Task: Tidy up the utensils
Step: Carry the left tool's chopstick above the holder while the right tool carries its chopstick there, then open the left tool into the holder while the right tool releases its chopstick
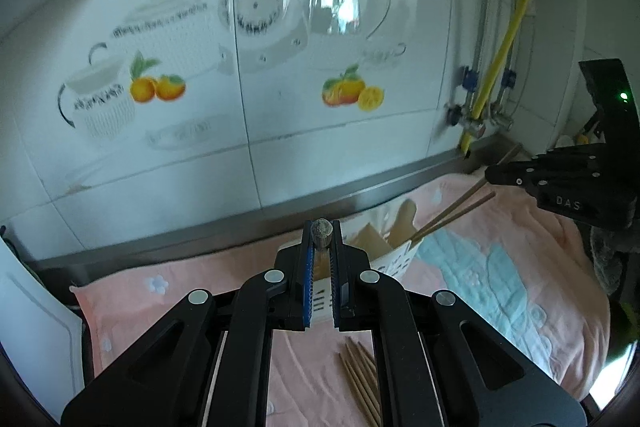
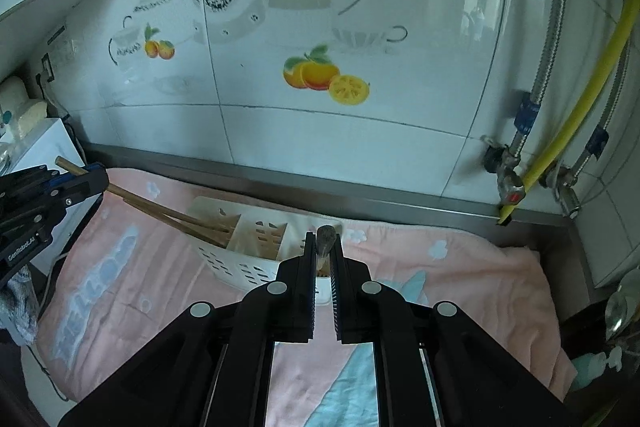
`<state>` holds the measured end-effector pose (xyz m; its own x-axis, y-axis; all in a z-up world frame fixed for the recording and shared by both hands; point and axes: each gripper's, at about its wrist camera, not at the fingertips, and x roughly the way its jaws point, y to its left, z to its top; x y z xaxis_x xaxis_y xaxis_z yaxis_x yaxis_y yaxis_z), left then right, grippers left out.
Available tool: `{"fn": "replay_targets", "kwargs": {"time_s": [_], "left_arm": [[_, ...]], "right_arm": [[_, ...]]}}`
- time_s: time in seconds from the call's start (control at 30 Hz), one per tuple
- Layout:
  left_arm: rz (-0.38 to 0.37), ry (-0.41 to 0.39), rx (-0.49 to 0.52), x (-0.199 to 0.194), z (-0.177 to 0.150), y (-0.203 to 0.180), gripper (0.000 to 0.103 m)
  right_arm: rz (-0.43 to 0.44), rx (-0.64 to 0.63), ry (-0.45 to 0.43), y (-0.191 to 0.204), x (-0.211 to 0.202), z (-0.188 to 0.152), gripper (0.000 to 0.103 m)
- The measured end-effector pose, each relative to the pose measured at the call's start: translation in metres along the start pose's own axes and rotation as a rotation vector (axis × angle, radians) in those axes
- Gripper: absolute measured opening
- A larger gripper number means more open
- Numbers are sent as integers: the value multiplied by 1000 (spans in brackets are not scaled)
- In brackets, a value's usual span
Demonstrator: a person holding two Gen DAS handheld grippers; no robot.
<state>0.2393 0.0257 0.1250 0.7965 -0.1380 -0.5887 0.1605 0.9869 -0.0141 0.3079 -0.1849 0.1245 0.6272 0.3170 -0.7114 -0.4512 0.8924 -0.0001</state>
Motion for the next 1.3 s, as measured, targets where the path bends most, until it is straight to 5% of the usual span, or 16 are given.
{"fn": "replay_targets", "kwargs": {"time_s": [0.27, 0.53, 0.77, 1.3], "left_arm": [[-15, 110, -25, 29, 2, 2, 6], [-18, 83, -38, 29, -5, 0, 10], [-7, 3, -47, 2, -7, 1, 35], [68, -67, -80, -59, -87, 13, 56]], "right_arm": [[-9, 22, 38, -4, 23, 0, 7], [-4, 46, 5, -8, 19, -3, 10], [-12, 50, -74, -4, -9, -15, 27], [50, -20, -88, 62, -26, -146, 33]]}}
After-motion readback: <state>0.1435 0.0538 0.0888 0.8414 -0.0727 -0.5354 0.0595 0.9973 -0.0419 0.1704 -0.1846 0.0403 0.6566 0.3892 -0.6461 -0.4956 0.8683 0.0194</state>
